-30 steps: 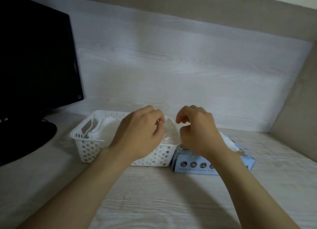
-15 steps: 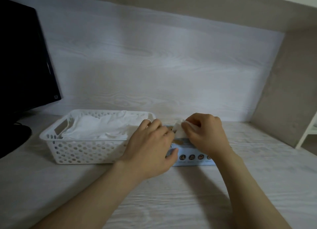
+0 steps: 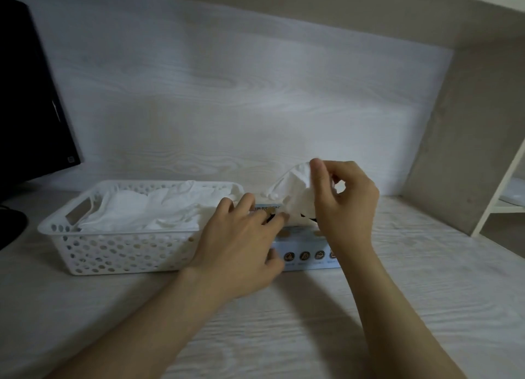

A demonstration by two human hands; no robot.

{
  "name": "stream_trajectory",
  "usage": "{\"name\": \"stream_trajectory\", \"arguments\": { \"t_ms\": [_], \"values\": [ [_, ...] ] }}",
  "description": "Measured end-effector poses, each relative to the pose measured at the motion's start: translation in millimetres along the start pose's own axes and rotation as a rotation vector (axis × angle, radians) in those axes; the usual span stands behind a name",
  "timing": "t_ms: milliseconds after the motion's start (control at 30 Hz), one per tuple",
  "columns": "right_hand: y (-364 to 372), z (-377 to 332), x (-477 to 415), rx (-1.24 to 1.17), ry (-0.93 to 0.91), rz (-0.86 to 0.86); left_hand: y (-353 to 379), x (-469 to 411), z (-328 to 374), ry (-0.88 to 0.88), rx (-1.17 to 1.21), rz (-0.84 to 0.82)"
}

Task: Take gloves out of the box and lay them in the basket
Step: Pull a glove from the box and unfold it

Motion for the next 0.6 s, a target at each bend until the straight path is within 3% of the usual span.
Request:
{"name": "stream_trajectory", "arguments": {
  "t_ms": [167, 333, 467, 600],
  "values": [
    [-15, -13, 0, -0.01, -0.041, 0.219, -6, 1, -2, -0.029, 0.104, 0.086],
    [5, -9, 5, -0.112, 0.126, -0.006, -29, 7, -8, -0.07, 0.372, 0.312],
    [24, -5, 12, -0.289, 0.3, -0.238, -29, 10, -12, -0.08, 0.427, 0.32],
    [30, -12, 19, -0.61, 0.49, -0.302, -30, 12, -14, -0.066, 0.39, 0.394]
  ]
}}
Point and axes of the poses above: each hand's wrist, its own x-axis away from the middle knuckle, its own y-axis out of the palm, z = x × y, the point moved 6 cm from there along -x, towards the middle knuckle, and after that the axes turned 9 degrees about -y, right-handed, at the moved point
